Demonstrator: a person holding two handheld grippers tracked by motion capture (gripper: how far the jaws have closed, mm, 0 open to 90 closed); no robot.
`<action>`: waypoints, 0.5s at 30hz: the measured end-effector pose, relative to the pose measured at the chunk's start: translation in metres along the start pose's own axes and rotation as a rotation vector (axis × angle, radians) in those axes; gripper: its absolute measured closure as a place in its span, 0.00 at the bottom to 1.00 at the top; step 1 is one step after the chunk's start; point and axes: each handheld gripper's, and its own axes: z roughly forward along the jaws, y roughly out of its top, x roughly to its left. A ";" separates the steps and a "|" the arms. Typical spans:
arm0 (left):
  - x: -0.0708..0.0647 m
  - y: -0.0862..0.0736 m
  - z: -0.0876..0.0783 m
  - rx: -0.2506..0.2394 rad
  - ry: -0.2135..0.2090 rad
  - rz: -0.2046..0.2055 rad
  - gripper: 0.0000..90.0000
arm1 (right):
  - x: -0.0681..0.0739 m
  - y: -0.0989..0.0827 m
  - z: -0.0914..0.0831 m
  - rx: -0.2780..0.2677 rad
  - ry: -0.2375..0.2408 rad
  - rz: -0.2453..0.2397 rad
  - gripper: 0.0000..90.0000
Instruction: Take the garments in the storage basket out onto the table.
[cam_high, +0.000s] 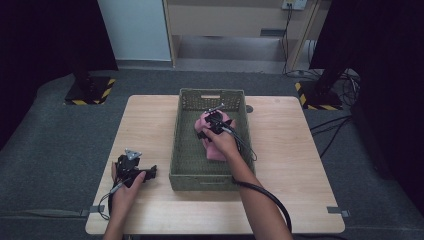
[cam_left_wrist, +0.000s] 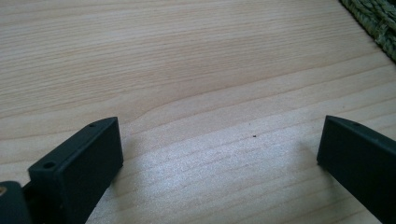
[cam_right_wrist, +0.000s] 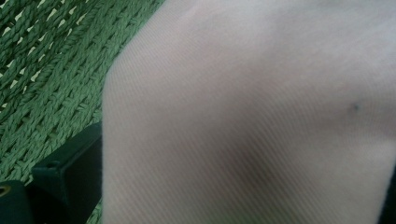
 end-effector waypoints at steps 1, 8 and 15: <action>0.000 0.000 0.000 0.000 0.000 0.000 0.00 | 0.000 0.000 0.000 0.000 0.000 -0.002 0.03; 0.000 0.000 0.000 0.000 0.000 0.000 0.00 | -0.003 0.000 0.000 -0.001 -0.004 0.007 0.07; 0.000 0.000 0.000 0.000 0.000 0.000 0.00 | -0.007 -0.001 0.001 0.003 -0.012 0.013 0.12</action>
